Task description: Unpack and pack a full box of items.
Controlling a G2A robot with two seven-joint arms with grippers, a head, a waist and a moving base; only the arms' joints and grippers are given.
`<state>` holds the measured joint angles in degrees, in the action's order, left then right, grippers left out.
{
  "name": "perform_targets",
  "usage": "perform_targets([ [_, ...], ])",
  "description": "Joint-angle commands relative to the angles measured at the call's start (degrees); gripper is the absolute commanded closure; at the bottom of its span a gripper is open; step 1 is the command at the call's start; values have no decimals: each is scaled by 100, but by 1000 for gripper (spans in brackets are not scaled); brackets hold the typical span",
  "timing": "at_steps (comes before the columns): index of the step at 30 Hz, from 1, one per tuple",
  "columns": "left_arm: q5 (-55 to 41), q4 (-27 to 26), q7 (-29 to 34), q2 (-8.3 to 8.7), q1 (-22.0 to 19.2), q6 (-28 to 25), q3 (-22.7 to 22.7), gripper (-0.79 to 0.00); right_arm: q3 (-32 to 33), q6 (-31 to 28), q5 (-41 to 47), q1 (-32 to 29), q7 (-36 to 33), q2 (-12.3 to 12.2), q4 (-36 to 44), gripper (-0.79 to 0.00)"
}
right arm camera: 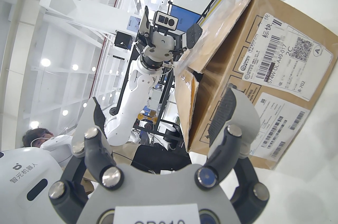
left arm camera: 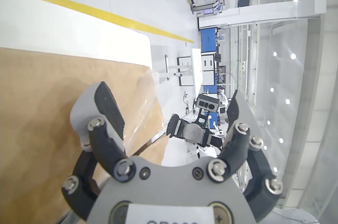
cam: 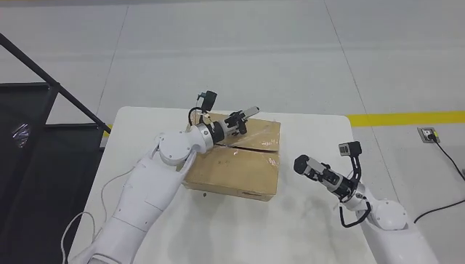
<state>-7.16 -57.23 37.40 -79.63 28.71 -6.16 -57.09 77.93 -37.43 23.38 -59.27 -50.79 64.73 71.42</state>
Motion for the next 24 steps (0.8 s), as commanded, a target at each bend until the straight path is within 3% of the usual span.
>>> perform_targets([
  [1, 2, 36, 11, -19, -15, -10, 37, -785, 0, 1, 2, 8, -10, -4, 15, -785],
  [9, -143, -123, 337, -38, 46, -130, 39, -785, -20, 24, 22, 65, -33, -12, -15, -785],
  [24, 228, -1161, 1016, 122, 585, -81, -126, -785, -111, -20, 114, 163, -84, -9, -122, -785],
])
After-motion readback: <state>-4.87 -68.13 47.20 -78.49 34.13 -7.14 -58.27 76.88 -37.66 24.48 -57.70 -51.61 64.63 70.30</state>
